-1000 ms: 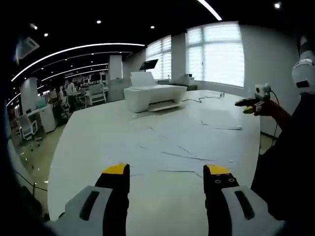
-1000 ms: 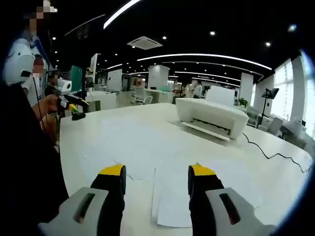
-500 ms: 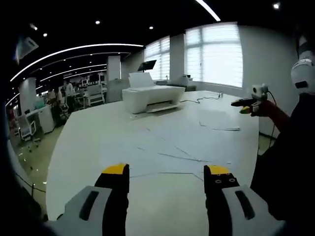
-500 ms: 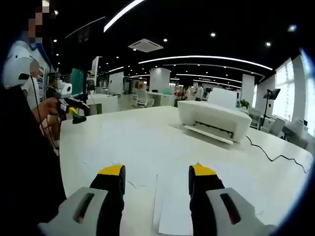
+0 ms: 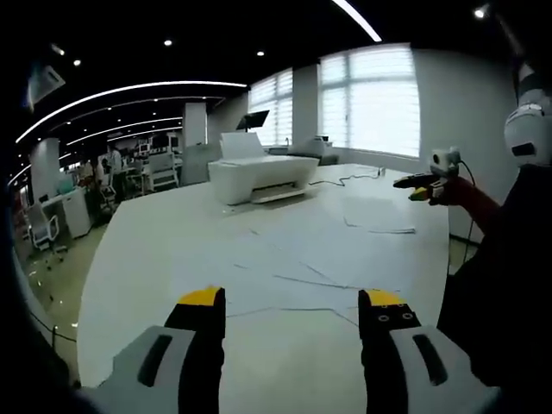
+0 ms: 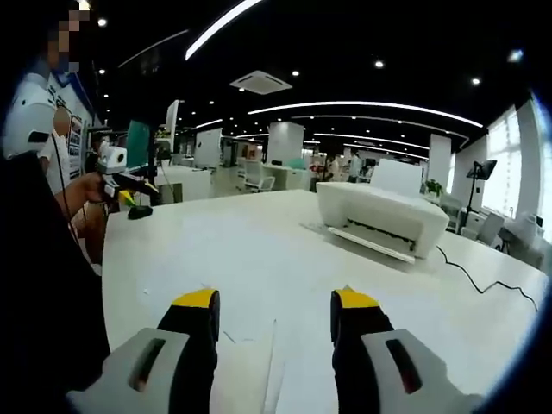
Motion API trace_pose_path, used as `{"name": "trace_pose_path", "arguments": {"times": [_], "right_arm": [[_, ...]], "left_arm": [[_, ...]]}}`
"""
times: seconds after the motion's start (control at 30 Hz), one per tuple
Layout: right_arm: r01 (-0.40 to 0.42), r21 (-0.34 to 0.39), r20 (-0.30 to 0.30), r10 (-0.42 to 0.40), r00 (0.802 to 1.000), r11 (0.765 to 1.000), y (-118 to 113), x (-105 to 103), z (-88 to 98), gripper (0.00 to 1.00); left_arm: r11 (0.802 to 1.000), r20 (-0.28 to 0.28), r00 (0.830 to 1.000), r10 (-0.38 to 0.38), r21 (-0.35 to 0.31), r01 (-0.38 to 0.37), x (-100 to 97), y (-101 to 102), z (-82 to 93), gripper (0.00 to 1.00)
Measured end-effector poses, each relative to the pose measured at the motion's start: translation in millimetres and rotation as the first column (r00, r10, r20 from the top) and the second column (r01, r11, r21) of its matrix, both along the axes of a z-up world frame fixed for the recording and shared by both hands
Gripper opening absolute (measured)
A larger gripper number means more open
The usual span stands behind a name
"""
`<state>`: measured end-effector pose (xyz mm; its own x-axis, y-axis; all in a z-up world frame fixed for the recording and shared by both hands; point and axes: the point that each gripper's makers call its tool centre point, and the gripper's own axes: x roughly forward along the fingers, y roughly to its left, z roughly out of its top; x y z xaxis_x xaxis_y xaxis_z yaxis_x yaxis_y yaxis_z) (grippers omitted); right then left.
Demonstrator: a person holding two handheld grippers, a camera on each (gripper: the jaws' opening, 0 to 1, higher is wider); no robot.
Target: Organize the stack of printing papers by aligning and flattening the scattered papers on the table
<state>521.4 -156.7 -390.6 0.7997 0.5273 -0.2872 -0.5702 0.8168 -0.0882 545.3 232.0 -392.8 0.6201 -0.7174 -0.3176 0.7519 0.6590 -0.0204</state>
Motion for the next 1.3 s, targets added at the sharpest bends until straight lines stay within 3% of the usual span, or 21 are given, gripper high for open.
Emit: {"name": "trace_pose_path", "arguments": {"times": [1.3], "right_arm": [[-0.042,-0.01,-0.02,0.042,0.999,0.999,16,39,-1.2,0.48]], "left_arm": [[1.0,-0.009,1.0,-0.014,0.011,0.014,-0.1,-9,-9.9,0.66]]}}
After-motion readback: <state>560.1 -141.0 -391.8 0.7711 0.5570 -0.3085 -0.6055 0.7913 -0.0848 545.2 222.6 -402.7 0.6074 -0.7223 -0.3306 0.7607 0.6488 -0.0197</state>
